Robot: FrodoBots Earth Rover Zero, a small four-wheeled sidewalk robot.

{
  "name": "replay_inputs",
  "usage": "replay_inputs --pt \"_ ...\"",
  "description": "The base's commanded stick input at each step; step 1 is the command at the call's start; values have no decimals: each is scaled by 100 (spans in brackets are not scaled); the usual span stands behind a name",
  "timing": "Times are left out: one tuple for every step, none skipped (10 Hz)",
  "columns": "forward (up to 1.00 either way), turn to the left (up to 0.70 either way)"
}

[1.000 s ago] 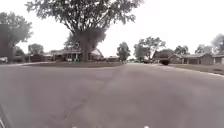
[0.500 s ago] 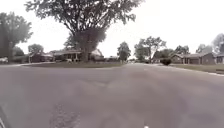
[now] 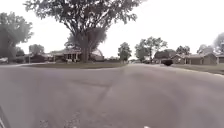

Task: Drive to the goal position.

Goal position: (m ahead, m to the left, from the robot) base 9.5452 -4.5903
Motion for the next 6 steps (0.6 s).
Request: replay_inputs --pt "70 0" --pt "70 0" --pt "70 0" --pt "70 0" --pt "70 0" --pt "70 0"
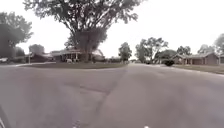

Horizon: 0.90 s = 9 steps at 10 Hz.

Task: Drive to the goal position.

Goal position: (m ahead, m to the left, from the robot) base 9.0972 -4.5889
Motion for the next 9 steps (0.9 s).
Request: replay_inputs --pt "70 0" --pt "70 0" --pt "70 0" --pt "70 0" --pt "70 0" --pt "70 0" --pt "70 0" --pt "70 0" --pt "70 0"
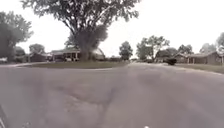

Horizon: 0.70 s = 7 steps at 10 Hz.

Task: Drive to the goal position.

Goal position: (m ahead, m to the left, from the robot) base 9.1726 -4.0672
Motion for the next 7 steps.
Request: replay_inputs --pt "70 0" --pt "70 0" --pt "70 0" --pt "70 0" --pt "70 0" --pt "70 0" --pt "70 0"
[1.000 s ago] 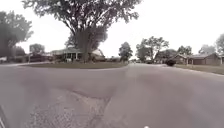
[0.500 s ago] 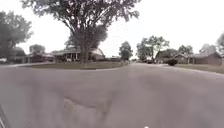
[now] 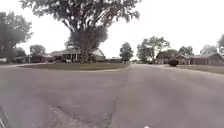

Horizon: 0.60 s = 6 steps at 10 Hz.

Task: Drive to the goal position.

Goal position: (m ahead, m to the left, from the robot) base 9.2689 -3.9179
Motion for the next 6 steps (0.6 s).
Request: replay_inputs --pt "70 0" --pt "70 0" --pt "70 0" --pt "70 0" --pt "70 0" --pt "70 0"
